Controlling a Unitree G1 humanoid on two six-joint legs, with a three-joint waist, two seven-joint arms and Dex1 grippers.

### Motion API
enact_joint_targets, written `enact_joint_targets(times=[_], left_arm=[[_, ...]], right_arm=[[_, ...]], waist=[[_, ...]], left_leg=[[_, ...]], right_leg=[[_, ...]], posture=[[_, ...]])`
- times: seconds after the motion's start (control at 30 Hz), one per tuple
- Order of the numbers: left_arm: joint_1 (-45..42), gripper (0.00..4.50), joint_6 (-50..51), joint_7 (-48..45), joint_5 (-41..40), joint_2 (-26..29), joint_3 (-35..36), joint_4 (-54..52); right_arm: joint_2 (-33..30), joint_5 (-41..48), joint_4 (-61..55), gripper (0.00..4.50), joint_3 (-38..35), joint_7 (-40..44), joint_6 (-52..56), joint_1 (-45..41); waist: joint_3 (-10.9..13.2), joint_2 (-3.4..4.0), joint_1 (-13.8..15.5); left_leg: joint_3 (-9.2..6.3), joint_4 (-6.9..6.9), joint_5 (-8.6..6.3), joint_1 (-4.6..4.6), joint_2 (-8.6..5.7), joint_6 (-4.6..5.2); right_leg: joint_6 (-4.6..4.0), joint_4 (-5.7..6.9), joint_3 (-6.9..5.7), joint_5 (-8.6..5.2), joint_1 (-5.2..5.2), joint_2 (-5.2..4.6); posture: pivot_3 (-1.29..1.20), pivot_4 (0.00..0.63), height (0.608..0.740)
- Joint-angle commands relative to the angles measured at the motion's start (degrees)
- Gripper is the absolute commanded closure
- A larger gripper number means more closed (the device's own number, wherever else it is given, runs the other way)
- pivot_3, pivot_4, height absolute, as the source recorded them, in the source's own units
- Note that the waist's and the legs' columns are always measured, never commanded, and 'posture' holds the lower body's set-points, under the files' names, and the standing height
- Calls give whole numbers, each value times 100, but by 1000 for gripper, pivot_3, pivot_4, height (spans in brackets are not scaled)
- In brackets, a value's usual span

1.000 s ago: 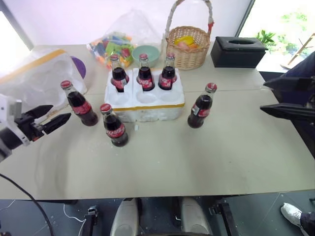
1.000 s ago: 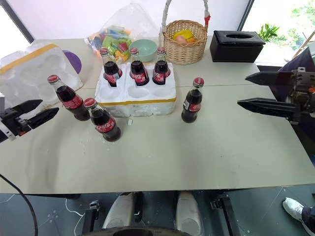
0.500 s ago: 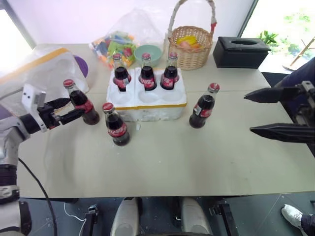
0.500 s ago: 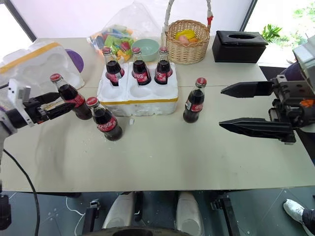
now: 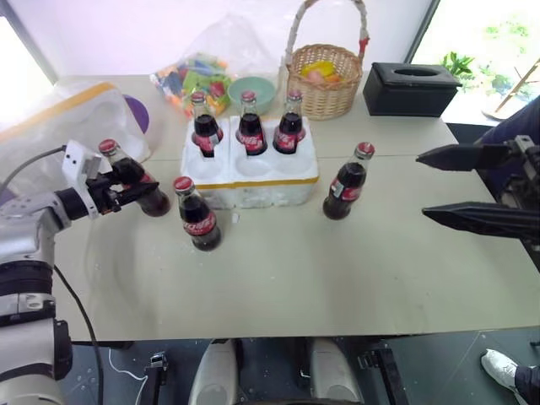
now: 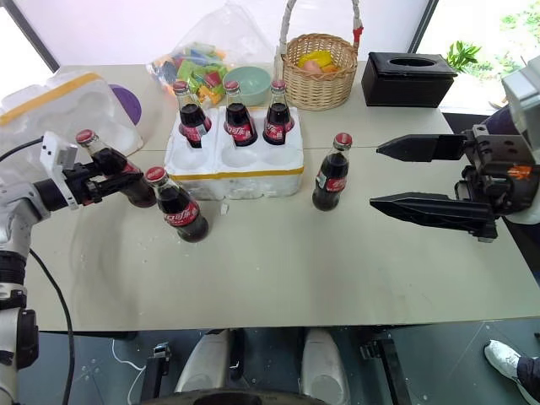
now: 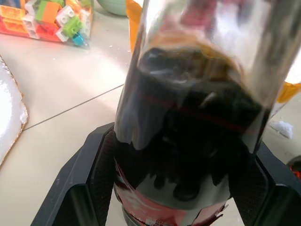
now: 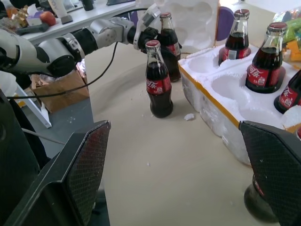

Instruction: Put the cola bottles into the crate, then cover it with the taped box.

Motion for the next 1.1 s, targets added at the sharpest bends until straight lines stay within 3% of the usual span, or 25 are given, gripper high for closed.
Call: enact_joint_targets(times=[0.03, 0.23, 0.37, 0.5, 0.8, 1.1], left_arm=[[-603, 1814, 363, -448, -223, 364, 117, -99], [-2361, 1814, 1260, -1275, -346, 283, -194, 266], [-3459, 1814, 1416, -1788, -150, -144, -571, 803], [-4294, 1814, 930, -2056, 200, -793, -901, 1667], [-4844, 1814, -168, -1812, 545, -1759, -796, 2995], [-4524, 1814, -1043, -1784, 1077, -2220, -1081, 3226]], right_arm=[[26, 118, -103, 0, -126, -99, -115, -63], [130, 87, -129, 0, -72, -301, -172, -39], [229, 82, -204, 0, -108, -473, -175, 36], [275, 174, -290, 0, -320, -768, -116, 171], [324, 682, -657, 0, -1114, -1442, 164, 739], [282, 1130, -901, 0, -1621, -1824, 263, 1227]], waist=[[8, -13, 10], [30, -52, 98], [31, -53, 166], [31, -53, 167], [35, -56, 79], [35, -56, 113]], left_leg=[[-1, -1, 0, -1, 0, 0], [-9, 15, 1, -18, -1, 0], [-5, 24, 1, -28, -7, 0], [-10, 24, 2, -24, -7, 2], [-10, 17, 2, -27, -4, 4], [-11, 25, 2, -27, -4, 4]], right_leg=[[0, 1, 0, 0, -2, 1], [9, -2, -1, 6, 0, 5], [23, -7, 2, 13, 0, 3], [25, 1, 1, 13, 0, 6], [32, 5, 2, 18, -9, 10], [36, 6, 2, 21, -7, 9]], posture=[[0, 150, 740], [0, 150, 740], [0, 150, 740], [0, 150, 740], [0, 150, 740], [0, 150, 740]])
